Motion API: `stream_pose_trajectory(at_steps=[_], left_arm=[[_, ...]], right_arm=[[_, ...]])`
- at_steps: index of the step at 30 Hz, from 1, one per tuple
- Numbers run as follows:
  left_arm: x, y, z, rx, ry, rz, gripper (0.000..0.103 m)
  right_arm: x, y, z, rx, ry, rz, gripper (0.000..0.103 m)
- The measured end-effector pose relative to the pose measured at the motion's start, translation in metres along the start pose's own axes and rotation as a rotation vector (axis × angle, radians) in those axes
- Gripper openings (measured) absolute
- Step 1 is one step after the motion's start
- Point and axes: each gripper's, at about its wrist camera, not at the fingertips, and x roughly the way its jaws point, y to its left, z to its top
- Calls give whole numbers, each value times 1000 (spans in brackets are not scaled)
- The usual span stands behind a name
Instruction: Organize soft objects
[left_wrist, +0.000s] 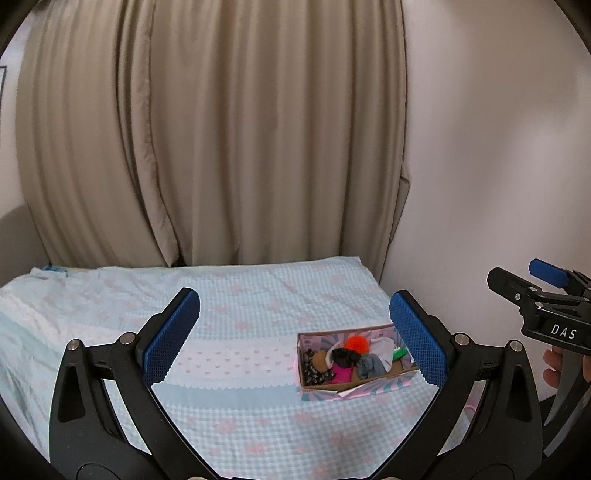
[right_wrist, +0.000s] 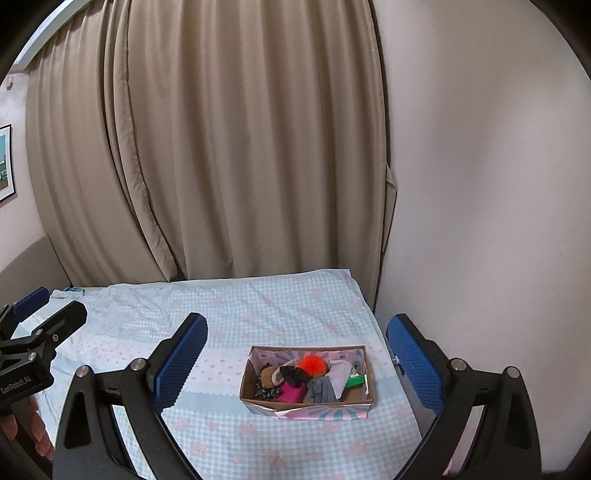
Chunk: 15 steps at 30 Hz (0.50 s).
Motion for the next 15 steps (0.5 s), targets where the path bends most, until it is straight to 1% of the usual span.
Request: stream_pose_trajectory(at_steps=[8, 15], left_arm=[[0, -1, 4, 1, -19, 8, 103], [5, -3, 3, 12, -30, 16, 103]], right_arm=[[1, 2, 3, -10, -21, 8, 98], [3, 3, 6, -10, -22, 9, 98]])
